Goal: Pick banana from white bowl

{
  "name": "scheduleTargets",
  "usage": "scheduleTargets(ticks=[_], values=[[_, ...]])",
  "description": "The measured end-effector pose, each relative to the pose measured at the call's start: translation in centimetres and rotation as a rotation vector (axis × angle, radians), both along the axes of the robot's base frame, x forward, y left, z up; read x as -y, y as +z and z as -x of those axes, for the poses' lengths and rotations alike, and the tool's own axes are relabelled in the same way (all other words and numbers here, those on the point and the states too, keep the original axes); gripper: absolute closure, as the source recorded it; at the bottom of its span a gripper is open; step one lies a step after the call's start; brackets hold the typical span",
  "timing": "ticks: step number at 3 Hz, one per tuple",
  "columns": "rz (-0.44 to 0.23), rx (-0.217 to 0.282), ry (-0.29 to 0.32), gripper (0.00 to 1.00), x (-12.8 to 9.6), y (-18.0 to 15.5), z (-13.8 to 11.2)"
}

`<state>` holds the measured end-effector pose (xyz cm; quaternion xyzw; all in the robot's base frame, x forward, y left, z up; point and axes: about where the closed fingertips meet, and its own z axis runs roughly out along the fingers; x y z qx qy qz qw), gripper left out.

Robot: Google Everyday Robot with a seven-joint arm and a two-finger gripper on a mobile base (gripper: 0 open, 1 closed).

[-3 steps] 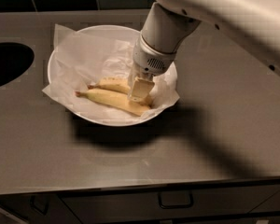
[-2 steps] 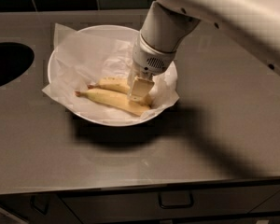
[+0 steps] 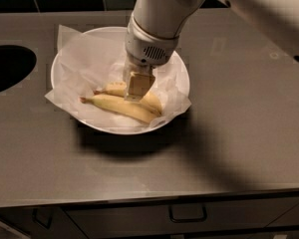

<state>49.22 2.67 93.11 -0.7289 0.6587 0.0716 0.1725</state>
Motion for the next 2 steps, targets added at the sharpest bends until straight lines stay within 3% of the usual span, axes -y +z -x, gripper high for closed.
scheduleTargets(ticks=[2], values=[[0.017, -0.017, -0.013, 0.54, 0.1, -0.7, 0.1]])
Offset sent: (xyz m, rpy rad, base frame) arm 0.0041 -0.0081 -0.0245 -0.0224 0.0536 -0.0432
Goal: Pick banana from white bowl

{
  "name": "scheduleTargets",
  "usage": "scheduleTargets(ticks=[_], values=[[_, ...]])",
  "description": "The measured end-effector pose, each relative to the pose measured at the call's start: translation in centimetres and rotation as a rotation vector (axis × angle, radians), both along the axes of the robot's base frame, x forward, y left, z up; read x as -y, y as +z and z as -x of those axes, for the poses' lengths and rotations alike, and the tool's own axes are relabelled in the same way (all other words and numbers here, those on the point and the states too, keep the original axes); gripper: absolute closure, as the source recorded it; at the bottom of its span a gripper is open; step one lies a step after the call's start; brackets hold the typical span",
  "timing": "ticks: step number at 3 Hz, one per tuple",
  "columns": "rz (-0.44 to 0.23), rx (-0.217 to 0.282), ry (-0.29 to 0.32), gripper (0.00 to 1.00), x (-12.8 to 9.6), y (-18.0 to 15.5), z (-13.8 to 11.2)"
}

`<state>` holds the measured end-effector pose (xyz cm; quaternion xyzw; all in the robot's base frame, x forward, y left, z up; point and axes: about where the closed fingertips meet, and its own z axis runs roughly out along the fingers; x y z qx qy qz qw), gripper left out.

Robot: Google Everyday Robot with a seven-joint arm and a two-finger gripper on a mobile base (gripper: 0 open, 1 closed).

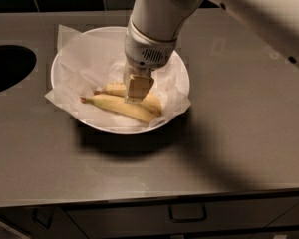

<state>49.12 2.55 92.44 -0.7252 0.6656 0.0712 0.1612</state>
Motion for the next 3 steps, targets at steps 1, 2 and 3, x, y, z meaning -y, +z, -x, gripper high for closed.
scheduleTargets(ticks=[1, 2, 3], values=[[-0.004, -0.012, -0.041, 0.52, 0.85, -1.30, -0.62], [-0.015, -0.014, -0.061, 0.50, 1.25, -1.76, -1.16], [-0.015, -0.014, -0.061, 0.50, 1.25, -1.76, -1.16]])
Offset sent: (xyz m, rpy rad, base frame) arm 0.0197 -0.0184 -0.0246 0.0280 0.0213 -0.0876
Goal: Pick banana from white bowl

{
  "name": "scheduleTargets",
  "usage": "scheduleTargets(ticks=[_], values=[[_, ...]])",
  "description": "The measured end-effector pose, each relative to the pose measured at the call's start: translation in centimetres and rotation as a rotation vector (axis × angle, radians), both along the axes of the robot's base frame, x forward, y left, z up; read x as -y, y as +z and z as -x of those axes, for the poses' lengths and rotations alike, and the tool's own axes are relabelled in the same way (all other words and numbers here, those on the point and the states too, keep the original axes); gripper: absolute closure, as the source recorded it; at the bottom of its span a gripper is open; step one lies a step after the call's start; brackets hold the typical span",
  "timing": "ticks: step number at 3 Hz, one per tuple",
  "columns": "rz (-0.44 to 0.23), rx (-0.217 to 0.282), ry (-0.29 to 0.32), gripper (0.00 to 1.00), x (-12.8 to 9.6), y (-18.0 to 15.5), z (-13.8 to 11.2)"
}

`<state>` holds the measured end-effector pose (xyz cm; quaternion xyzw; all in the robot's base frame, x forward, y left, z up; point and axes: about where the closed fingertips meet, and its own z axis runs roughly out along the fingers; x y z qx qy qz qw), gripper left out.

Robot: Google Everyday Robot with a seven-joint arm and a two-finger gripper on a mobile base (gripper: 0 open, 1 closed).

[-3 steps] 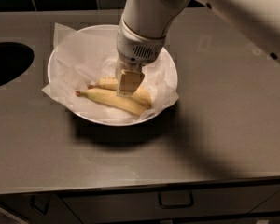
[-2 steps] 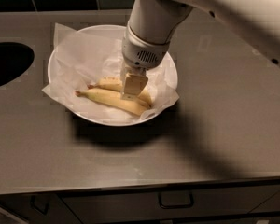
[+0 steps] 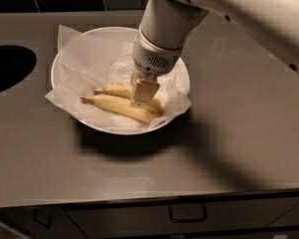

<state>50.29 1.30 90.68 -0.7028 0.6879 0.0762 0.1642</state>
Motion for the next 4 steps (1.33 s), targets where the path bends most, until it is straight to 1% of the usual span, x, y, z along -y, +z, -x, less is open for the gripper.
scheduleTargets(ticks=[1, 2, 3, 4], values=[[0.013, -0.010, -0.042, 0.50, -0.6, -0.4, 0.1], [0.017, -0.014, -0.103, 0.50, -1.7, -1.4, 0.6], [0.018, -0.015, -0.144, 0.50, -2.7, -2.4, 0.9], [0.026, -0.010, -0.177, 0.51, -2.9, -3.1, 1.1]])
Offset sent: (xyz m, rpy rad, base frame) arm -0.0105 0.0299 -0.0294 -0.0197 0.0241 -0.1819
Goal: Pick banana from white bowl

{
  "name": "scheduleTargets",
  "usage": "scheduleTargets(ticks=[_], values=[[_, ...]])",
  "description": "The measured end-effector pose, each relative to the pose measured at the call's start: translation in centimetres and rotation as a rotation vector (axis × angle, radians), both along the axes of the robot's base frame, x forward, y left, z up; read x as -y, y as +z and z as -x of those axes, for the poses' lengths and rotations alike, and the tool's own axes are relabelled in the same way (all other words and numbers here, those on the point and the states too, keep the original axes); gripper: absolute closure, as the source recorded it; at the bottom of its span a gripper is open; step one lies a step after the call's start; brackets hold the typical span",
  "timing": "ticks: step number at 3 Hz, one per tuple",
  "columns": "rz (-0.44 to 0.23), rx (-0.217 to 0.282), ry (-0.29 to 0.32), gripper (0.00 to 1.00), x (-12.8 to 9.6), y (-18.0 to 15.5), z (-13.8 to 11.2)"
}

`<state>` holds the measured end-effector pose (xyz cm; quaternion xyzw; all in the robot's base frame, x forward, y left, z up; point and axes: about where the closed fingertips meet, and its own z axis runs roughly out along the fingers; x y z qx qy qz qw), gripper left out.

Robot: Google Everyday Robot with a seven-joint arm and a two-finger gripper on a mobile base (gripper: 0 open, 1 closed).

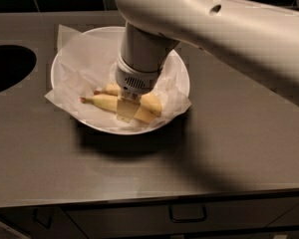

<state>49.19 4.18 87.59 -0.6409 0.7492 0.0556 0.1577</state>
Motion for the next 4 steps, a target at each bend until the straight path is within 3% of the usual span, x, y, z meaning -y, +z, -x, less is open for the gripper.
scheduleTargets(ticks=[2, 4], values=[[-0.005, 0.014, -0.046, 0.51, 1.8, -0.5, -0.4], [-0.003, -0.005, -0.044, 0.51, 2.7, -0.8, -0.9]])
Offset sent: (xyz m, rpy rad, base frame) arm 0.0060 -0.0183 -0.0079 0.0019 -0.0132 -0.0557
